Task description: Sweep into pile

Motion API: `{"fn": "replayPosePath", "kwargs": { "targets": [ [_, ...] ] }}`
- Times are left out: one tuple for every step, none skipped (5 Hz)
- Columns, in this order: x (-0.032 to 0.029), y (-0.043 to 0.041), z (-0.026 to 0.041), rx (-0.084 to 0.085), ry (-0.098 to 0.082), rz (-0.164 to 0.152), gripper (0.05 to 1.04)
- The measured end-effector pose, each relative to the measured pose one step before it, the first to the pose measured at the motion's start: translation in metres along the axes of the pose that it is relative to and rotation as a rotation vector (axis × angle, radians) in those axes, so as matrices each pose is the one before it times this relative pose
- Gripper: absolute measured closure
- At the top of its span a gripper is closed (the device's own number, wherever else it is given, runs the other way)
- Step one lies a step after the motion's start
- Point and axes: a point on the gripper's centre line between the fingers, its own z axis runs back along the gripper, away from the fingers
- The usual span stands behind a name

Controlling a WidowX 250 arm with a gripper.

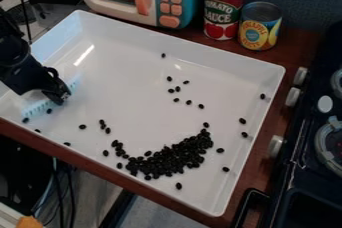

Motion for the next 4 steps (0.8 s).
{"fn": "replayPosePath", "kwargs": {
  "targets": [
    [0.00348, 0.01415, 0.00118, 0.0143, -0.0024, -0.0177, 0.329],
    [0.00205, 0.0184, 0.00211, 0.0122, 0.0043, -0.0187, 0.329],
    [-0.00555, 0.01053, 0.00011, -0.012, 0.0127, 0.0231, 0.329],
    [-0.00626, 0.01189, -0.00059, 0.0058, 0.0064, 0.0418, 0.329]
  ]
}}
